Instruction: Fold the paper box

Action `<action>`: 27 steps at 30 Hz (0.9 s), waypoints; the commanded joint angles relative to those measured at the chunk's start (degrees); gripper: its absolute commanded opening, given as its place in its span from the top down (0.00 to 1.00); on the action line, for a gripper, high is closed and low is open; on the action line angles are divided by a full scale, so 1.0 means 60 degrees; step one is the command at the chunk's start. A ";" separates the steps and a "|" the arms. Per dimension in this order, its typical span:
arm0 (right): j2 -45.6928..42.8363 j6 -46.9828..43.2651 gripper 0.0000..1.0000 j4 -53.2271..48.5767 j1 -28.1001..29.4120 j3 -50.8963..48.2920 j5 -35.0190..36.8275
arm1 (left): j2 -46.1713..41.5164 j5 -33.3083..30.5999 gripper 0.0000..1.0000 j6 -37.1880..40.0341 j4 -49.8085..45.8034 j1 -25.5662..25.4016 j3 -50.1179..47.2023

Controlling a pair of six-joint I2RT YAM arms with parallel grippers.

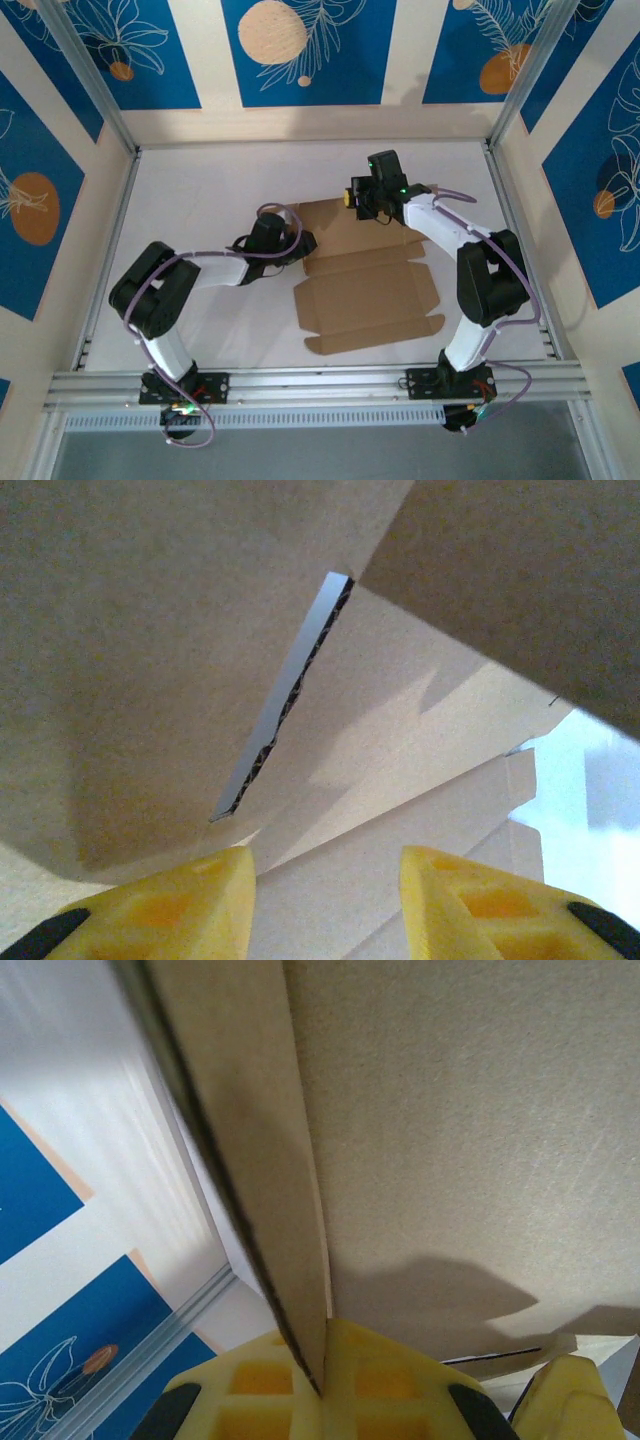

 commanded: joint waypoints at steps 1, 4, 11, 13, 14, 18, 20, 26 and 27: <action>-0.0354 0.0313 1.00 0.0706 0.0033 -0.0128 0.0056 | -0.0008 -0.0017 0.57 0.0109 -0.0050 -0.0136 0.0309; -0.0333 0.0284 1.00 0.0930 0.0035 -0.0079 0.0069 | -0.0226 -0.0305 0.56 0.0547 -0.0560 -0.0127 0.0479; -0.0363 0.0094 1.00 0.1159 -0.0082 -0.0052 0.0018 | -0.0766 -0.0929 0.52 0.1660 -0.1945 -0.0034 0.0694; -0.0372 0.0066 1.00 0.1174 -0.0111 -0.0094 -0.0024 | -0.1035 -0.1232 0.51 0.2182 -0.2498 0.0094 0.0819; -0.0365 0.0062 1.00 0.1190 -0.0120 -0.0123 -0.0050 | -0.1223 -0.1418 0.50 0.2463 -0.2777 0.0171 0.0890; -0.0365 -0.0024 1.00 0.1191 -0.0118 -0.0169 -0.0060 | -0.1604 -0.1540 0.48 0.3180 -0.3607 0.0378 0.1203; -0.0368 -0.0046 1.00 0.1235 -0.0138 -0.0191 -0.0058 | -0.1710 -0.1625 0.48 0.3387 -0.4001 0.0394 0.1301; -0.0341 -0.0117 1.00 0.1293 -0.0119 -0.0214 -0.0090 | -0.2078 -0.1919 0.47 0.3676 -0.4472 0.0484 0.0927; -0.0333 -0.0126 1.00 0.1287 -0.0125 -0.0226 -0.0081 | -0.2120 -0.1900 0.47 0.3702 -0.4575 0.0519 0.0881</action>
